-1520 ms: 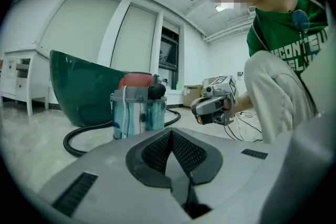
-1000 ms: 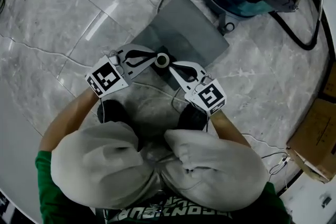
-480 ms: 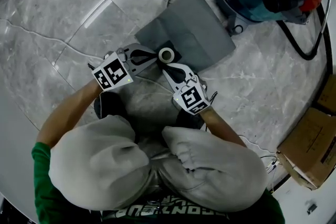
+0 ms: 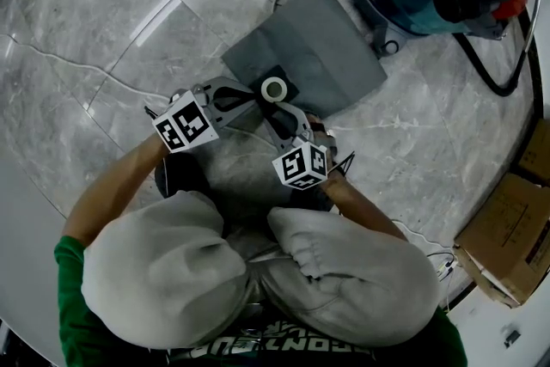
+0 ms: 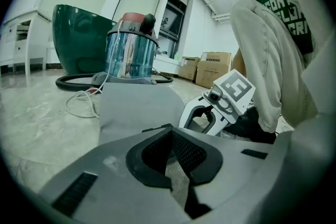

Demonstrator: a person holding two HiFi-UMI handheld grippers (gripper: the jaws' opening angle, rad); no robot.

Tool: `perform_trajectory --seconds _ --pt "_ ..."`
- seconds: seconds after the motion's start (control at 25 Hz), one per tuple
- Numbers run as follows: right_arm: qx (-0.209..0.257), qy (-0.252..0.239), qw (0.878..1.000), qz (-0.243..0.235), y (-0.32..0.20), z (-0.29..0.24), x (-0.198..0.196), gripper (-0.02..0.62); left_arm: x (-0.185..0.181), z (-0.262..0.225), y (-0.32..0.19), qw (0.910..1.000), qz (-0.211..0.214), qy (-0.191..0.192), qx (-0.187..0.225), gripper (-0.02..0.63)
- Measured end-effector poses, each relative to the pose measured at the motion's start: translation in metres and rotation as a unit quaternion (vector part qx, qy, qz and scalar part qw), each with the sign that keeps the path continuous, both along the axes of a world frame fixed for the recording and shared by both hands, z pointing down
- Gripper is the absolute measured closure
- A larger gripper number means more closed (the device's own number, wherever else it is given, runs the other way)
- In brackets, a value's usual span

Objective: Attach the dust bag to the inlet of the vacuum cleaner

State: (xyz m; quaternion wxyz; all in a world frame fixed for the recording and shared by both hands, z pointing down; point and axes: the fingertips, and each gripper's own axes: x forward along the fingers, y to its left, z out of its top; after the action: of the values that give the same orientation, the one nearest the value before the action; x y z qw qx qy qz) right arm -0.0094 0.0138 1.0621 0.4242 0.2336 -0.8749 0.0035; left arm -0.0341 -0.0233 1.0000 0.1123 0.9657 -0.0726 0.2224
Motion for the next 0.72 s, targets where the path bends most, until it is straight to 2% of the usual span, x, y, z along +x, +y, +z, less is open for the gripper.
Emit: perform_trajectory --seconds 0.36,0.44,0.56,0.72 --pt "0.063 -0.049 0.993 0.082 -0.034 -0.054 0.024 0.472 0.007 -0.013 -0.031 0.9996 -0.005 -0.006 0.027 0.601" --pt "0.076 -0.056 0.991 0.097 -0.042 -0.064 0.032 0.49 0.013 -0.017 -0.041 0.9992 0.001 -0.011 0.038 0.601" --pt "0.093 -0.059 0.987 0.113 -0.056 -0.075 0.044 0.551 0.024 -0.025 -0.06 0.9978 0.01 -0.021 0.062 0.601" --pt "0.087 -0.067 0.985 0.13 -0.072 -0.076 0.055 0.555 0.04 -0.034 -0.083 0.995 0.023 -0.032 0.092 0.601"
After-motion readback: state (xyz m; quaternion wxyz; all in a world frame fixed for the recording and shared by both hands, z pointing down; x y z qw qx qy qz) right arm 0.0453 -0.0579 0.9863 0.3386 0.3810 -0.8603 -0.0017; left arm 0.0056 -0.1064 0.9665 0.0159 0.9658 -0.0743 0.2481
